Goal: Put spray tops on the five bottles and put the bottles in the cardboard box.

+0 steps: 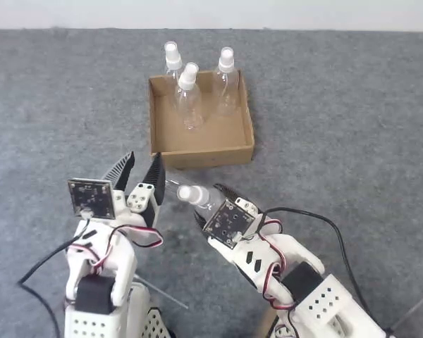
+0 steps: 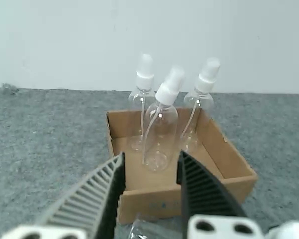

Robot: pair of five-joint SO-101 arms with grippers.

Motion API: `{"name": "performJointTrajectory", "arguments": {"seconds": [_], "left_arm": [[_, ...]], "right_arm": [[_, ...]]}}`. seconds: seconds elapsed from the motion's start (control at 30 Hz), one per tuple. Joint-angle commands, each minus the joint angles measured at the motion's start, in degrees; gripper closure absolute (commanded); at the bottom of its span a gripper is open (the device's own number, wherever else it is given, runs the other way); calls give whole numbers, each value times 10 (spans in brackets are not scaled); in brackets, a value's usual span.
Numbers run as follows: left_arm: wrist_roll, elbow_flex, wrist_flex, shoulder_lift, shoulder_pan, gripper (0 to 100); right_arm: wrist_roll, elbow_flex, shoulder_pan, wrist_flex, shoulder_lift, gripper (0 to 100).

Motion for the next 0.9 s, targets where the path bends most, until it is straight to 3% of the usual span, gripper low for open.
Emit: {"name": "performJointTrajectory", "arguments": {"seconds": [0.0,0.2,0.7,0.87], "left_arm": [[-4,14,-44,-11,1,844],[-4,23,-52,-11,4,841],[-71,57,-47,-10,120,844],[-98,54,-10,-10,156,844]], "right_arm": [[4,-11,6,-20,-13,976],[4,-11,6,-22,-13,976],[4,-11,6,-17,-13,976],[4,-11,6,-17,-13,976]]}}
